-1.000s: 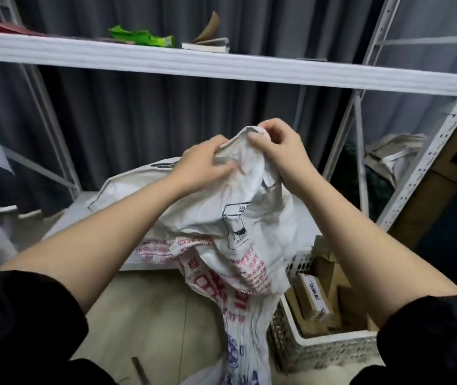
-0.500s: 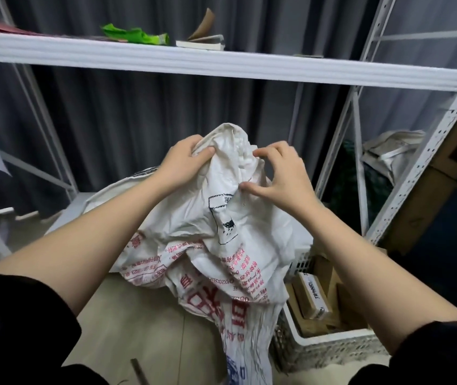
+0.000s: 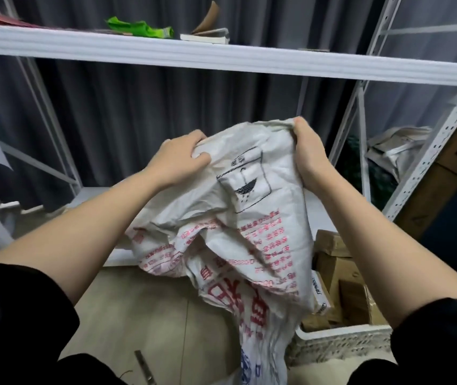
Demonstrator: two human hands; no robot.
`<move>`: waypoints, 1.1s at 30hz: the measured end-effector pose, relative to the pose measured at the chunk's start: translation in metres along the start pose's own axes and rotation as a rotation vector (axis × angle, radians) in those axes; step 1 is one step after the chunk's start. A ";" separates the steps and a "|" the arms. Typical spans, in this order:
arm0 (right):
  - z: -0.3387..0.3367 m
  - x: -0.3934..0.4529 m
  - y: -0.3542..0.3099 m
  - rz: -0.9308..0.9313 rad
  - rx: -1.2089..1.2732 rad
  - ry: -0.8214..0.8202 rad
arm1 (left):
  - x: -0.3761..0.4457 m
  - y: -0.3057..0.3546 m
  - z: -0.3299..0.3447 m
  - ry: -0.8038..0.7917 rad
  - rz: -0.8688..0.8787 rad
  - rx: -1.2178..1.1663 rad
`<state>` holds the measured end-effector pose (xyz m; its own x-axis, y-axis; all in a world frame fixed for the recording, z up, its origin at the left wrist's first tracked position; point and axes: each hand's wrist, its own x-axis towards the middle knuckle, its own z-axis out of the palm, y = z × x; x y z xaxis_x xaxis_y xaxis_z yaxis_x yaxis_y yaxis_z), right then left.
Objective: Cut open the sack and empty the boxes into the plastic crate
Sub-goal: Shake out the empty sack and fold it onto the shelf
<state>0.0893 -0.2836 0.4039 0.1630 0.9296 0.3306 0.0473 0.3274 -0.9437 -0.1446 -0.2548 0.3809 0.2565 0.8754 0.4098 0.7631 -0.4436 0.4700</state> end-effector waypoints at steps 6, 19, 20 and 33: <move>-0.034 0.010 0.004 0.155 0.113 0.182 | 0.003 -0.024 0.002 0.042 -0.168 -0.235; -0.056 -0.057 0.119 0.341 -0.320 -0.325 | 0.032 -0.023 -0.008 0.230 -0.284 -0.160; -0.052 -0.056 0.117 0.350 -0.301 -0.218 | 0.032 -0.023 -0.010 0.264 -0.295 -0.159; -0.058 -0.021 0.073 0.525 0.206 0.091 | -0.027 -0.031 0.009 0.597 0.366 0.151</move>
<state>0.1460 -0.2888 0.3272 0.1975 0.9611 -0.1931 -0.2544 -0.1400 -0.9569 -0.1699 -0.2624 0.3483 0.1762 0.4021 0.8985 0.7749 -0.6196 0.1253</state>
